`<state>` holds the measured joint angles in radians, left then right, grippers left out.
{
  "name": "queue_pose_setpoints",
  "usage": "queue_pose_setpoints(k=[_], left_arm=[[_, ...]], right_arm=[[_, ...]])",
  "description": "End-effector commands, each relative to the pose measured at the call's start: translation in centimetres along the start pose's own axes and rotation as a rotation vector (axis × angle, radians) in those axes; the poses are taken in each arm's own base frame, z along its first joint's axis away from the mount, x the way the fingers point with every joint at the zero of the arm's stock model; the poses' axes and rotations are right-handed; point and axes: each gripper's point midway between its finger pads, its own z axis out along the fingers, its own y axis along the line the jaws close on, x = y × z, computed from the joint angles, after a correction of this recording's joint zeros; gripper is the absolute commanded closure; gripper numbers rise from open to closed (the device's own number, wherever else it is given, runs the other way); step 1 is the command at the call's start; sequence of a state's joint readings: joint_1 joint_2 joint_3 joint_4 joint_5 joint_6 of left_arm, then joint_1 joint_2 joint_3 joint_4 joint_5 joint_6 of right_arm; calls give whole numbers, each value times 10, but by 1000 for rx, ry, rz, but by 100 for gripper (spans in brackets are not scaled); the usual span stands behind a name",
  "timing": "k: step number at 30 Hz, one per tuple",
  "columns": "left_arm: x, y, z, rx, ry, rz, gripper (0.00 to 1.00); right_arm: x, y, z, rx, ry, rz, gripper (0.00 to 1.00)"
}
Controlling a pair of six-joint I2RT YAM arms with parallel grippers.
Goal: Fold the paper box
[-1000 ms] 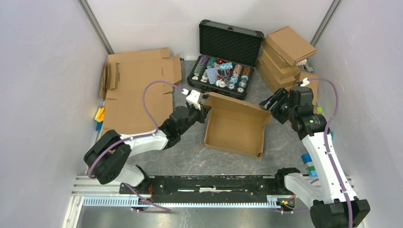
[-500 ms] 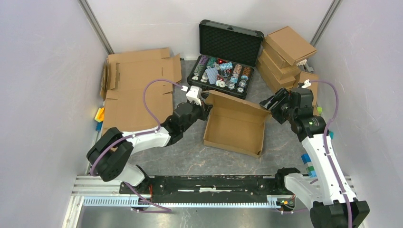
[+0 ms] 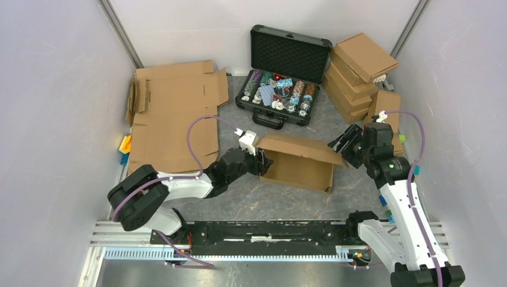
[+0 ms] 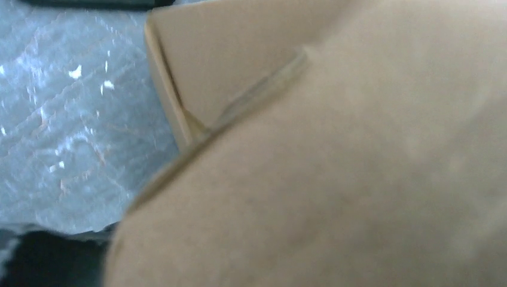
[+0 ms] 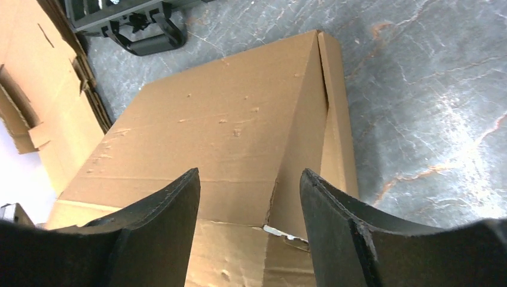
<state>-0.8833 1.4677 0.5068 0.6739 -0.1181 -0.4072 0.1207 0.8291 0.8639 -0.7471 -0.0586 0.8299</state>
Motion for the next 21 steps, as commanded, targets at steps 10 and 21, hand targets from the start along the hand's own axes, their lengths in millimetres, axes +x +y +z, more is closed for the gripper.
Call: queue_pose_setpoints(k=[10,21], left_arm=[[39,10,-105,-170,416,-178,13],[-33,-10,-134,-93,284,-233,7]], right_arm=[[22,-34,-3,33,-1,-155,39],[46,-59,17,61,64,-241,36]])
